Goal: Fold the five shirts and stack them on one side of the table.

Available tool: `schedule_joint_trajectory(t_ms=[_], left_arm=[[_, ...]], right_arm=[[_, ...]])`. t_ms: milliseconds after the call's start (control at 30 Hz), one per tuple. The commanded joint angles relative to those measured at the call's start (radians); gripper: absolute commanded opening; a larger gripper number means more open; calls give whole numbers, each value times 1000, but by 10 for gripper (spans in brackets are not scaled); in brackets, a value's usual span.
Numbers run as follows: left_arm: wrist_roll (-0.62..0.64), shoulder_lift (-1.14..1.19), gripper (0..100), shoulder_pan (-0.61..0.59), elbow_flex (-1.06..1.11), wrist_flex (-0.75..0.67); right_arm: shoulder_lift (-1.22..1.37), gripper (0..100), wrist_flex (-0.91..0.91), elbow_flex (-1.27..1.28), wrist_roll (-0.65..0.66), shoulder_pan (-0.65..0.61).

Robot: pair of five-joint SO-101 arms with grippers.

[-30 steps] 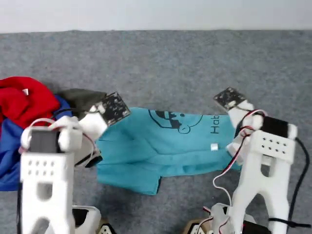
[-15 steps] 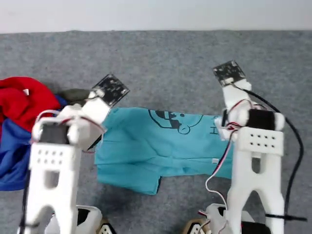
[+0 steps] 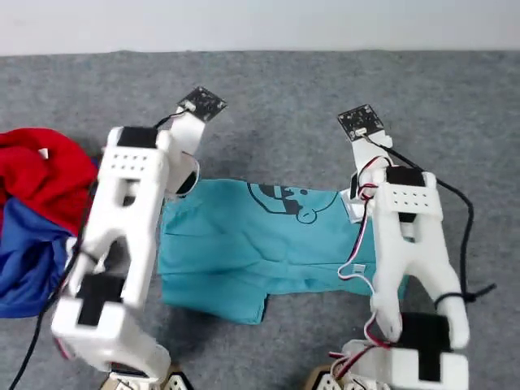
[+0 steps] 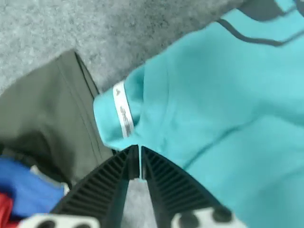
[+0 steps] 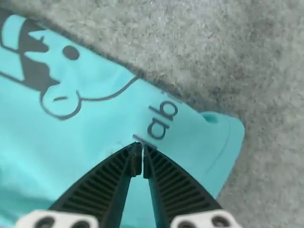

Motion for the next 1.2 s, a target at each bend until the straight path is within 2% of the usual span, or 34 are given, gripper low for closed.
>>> schedule_joint_trajectory(t_ms=[0,167,367,533,600,733,900,1067,1167], left_arm=[[11,150,15,0,-142,-2],[6,376,15,-3,-314,92],[5,597,15,-87,-572,226],[14,641,15,-97,-792,356],[43,620,15,-86,-840,358],[60,503,15,-55,-816,356],[60,342,15,-40,-677,356],[55,169,15,-87,-506,356],[48,68,15,-100,-390,356]], right_arm=[[44,9,-91,-11,-9,13],[166,9,-191,-12,-3,93],[257,9,-185,-81,-3,202],[202,9,-44,-150,-3,193],[160,9,28,-178,-3,176],[65,9,122,-196,-6,127],[10,20,222,-198,-9,108],[10,114,483,-247,-9,108],[8,123,602,-258,-3,111]])
